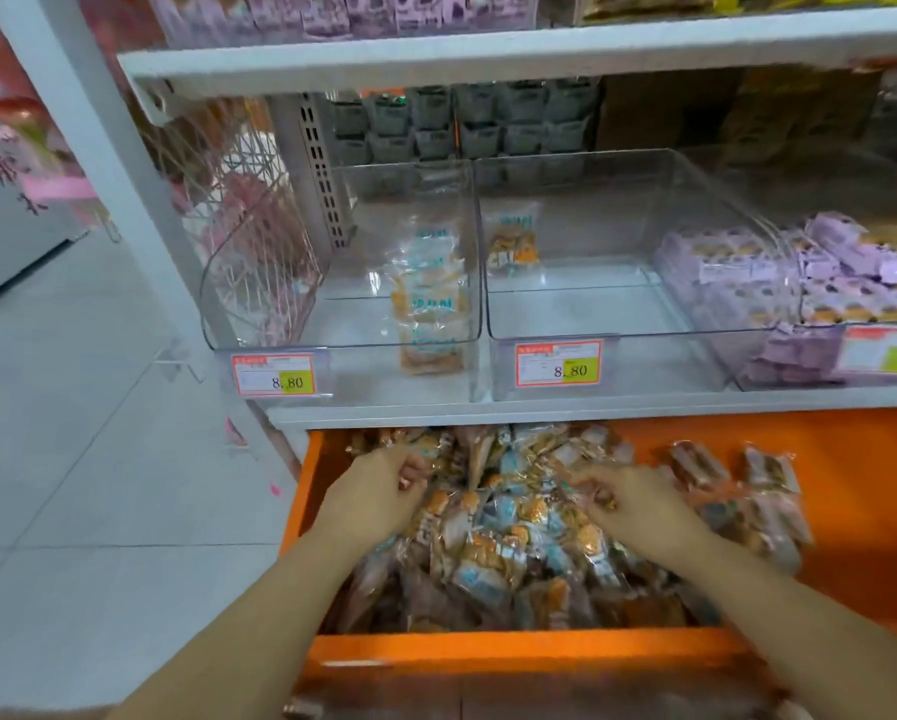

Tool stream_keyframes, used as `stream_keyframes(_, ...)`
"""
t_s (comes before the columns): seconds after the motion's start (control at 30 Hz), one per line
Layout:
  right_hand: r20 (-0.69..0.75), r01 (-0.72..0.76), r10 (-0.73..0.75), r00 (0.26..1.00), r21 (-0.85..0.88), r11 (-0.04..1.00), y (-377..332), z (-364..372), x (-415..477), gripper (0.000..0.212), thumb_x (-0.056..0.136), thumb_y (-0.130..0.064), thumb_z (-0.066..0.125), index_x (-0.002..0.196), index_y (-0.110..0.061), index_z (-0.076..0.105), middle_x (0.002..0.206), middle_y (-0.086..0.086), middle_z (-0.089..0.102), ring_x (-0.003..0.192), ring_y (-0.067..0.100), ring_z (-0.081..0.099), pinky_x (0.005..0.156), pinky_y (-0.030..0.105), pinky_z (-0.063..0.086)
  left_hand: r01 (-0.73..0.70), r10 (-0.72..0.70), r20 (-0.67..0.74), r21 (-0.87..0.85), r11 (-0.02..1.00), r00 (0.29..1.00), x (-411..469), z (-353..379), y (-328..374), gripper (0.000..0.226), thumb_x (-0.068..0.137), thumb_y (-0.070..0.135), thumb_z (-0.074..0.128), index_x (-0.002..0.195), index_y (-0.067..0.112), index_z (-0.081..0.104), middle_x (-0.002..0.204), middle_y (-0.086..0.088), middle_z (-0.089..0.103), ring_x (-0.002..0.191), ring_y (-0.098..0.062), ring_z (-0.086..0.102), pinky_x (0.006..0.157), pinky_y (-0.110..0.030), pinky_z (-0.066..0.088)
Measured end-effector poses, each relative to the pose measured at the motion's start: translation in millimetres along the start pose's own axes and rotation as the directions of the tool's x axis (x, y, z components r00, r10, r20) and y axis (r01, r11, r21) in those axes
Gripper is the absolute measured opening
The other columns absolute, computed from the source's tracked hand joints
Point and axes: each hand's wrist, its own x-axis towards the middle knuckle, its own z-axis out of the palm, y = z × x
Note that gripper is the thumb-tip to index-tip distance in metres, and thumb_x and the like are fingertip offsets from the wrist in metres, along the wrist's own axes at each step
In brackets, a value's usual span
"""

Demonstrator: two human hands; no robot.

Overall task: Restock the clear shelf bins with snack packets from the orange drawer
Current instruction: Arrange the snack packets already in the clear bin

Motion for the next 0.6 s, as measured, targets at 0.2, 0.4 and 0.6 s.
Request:
stream_keyframes(0.2, 0.206, -0.183, 0.176, 0.963, 0.015, 0.983, 43, 21, 14, 0.047, 0.085, -0.023, 0.067, 0.128, -0.018, 0.051, 0.114, 0.009, 0.063, 0.102, 0.023, 0.06, 0.088, 0.031, 0.047, 0.074, -0.094, 0.327, 0.074, 0.995, 0.94, 16, 43, -7, 0.047, 0.094, 0.031, 0.057, 0.138, 0.018, 0.045, 0.128, -0.002, 0.057, 0.117, -0.017, 0.052, 0.081, -0.015, 0.035)
stream_keyframes(0.4, 0.396, -0.17, 0.153, 0.905, 0.007, 0.985, 44, 31, 31, 0.093, 0.084, -0.029, 0.07, 0.151, -0.035, 0.005, 0.154, 0.01, 0.023, 0.086, 0.009, 0.059, 0.082, 0.021, 0.042, 0.12, -0.183, 0.429, 0.17, 0.978, 0.884, 23, 71, -25, 0.067, 0.089, 0.038, 0.061, 0.147, 0.029, 0.028, 0.15, -0.006, 0.03, 0.142, -0.023, 0.019, 0.109, -0.027, 0.026)
stream_keyframes(0.6, 0.439, -0.294, 0.26, 0.86, 0.009, 0.956, 42, 49, 37, 0.111, 0.078, -0.027, 0.077, 0.148, -0.043, -0.008, 0.155, 0.014, -0.023, 0.145, 0.032, 0.012, 0.115, 0.037, 0.016, 0.318, -0.264, 0.495, -0.025, 0.948, 0.828, 30, 75, -33, 0.088, 0.085, 0.032, 0.07, 0.152, 0.034, 0.012, 0.155, 0.004, 0.022, 0.141, -0.022, 0.027, 0.11, -0.025, 0.027)
